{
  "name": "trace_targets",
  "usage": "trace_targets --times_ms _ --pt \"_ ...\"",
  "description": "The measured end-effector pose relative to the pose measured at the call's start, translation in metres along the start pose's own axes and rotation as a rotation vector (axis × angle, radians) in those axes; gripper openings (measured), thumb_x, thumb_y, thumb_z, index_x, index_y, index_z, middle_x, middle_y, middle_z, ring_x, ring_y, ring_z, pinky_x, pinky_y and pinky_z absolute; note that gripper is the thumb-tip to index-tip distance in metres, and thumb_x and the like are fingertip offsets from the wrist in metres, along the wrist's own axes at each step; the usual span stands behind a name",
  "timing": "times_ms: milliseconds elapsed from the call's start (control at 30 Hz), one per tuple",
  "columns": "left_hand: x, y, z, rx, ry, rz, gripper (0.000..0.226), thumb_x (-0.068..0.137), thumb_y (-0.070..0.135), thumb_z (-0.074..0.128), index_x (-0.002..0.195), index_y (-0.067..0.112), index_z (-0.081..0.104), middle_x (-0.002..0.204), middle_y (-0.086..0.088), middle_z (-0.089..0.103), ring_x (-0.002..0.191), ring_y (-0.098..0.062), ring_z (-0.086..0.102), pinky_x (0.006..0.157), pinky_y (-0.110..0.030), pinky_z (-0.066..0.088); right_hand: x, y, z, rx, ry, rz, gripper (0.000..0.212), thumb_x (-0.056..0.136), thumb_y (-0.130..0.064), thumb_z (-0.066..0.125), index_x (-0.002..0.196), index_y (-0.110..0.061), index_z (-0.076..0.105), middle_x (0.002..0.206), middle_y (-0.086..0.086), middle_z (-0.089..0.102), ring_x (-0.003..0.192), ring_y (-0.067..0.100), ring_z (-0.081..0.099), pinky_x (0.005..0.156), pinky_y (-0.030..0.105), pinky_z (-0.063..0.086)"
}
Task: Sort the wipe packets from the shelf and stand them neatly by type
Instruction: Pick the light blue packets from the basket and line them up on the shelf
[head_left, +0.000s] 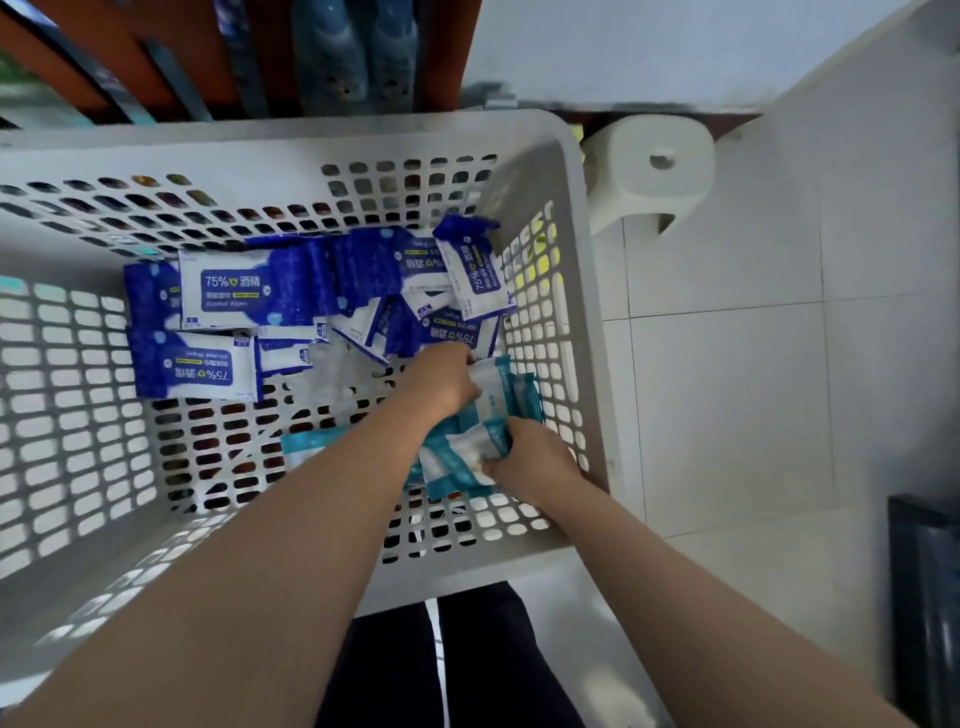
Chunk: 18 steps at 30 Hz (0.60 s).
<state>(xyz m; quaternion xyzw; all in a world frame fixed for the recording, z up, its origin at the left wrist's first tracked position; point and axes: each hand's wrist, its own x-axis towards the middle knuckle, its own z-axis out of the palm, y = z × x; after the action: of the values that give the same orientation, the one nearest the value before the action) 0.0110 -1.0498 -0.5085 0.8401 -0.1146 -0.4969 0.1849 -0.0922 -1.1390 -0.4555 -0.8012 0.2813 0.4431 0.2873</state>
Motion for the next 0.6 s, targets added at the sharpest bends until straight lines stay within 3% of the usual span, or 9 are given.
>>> trace_targets --times_ms 133,233,333,400,500,533,600 --pt "-0.014 -0.018 -0.006 -0.35 -0.036 -0.031 0.02 0.084 0.009 0.07 0.101 0.017 0.068 0.098 0.0 0.067 0.082 -0.013 0.06 0.072 -0.026 0.044 0.003 0.002 0.005 0.175 0.112 -0.017 0.031 0.084 -0.02 0.067 0.115 -0.017 0.064 0.123 0.009 0.057 0.101 0.026 0.059 0.085 0.03 0.049" --pt "-0.027 -0.041 -0.017 -0.482 -0.111 -0.047 0.021 0.085 0.0 0.066 0.1 0.015 0.068 0.098 -0.003 0.067 0.088 -0.016 0.061 0.082 -0.031 0.051 -0.001 -0.008 0.005 0.26 0.211 -0.09 0.025 0.085 -0.02 0.068 0.109 -0.013 0.064 0.136 0.002 0.044 0.108 0.017 0.051 0.091 0.025 0.041" --pt "-0.036 -0.053 -0.026 -0.618 -0.221 -0.106 0.029 0.089 -0.01 0.053 0.105 0.009 0.067 0.102 -0.007 0.067 0.086 -0.016 0.064 0.074 -0.025 0.055 -0.008 -0.02 -0.002 0.138 0.21 -0.141 0.021 0.088 -0.023 0.064 0.109 -0.019 0.06 0.115 -0.001 0.06 0.103 0.022 0.058 0.088 0.034 0.049" --pt "-0.037 -0.053 -0.025 -0.698 -0.135 -0.105 0.033 0.089 -0.012 0.048 0.099 0.014 0.067 0.101 -0.004 0.066 0.085 -0.014 0.063 0.072 -0.023 0.053 -0.014 -0.025 -0.015 0.156 0.23 -0.139 0.028 0.09 -0.02 0.062 0.115 -0.023 0.049 0.106 -0.001 0.064 0.093 0.022 0.062 0.081 0.04 0.054" --pt "-0.035 -0.049 -0.009 -0.351 0.096 0.014 0.019 0.092 0.006 0.053 0.098 0.021 0.063 0.093 0.004 0.063 0.077 -0.009 0.057 0.062 -0.019 0.04 -0.019 -0.034 -0.035 0.222 0.378 -0.214 0.054 0.091 -0.012 0.06 0.138 -0.019 0.033 0.116 0.008 0.061 0.101 0.026 0.061 0.086 0.04 0.052" --pt "-0.035 -0.046 -0.001 -0.213 0.066 0.043 0.01 0.091 0.016 0.058 0.098 0.019 0.063 0.095 0.002 0.064 0.078 -0.012 0.058 0.063 -0.022 0.041 -0.019 -0.037 -0.039 0.211 0.424 -0.238 0.056 0.091 -0.01 0.06 0.14 -0.015 0.032 0.121 0.011 0.059 0.107 0.027 0.058 0.089 0.039 0.049" --pt "-0.037 -0.043 0.018 -0.002 -0.041 0.057 0.033 0.084 0.029 0.069 0.114 0.019 0.062 0.105 0.0 0.064 0.092 -0.019 0.061 0.077 -0.032 0.05 -0.016 -0.041 -0.044 0.131 0.483 -0.272 0.044 0.092 -0.01 0.058 0.133 -0.009 0.043 0.123 0.011 0.056 0.111 0.028 0.053 0.09 0.036 0.042"
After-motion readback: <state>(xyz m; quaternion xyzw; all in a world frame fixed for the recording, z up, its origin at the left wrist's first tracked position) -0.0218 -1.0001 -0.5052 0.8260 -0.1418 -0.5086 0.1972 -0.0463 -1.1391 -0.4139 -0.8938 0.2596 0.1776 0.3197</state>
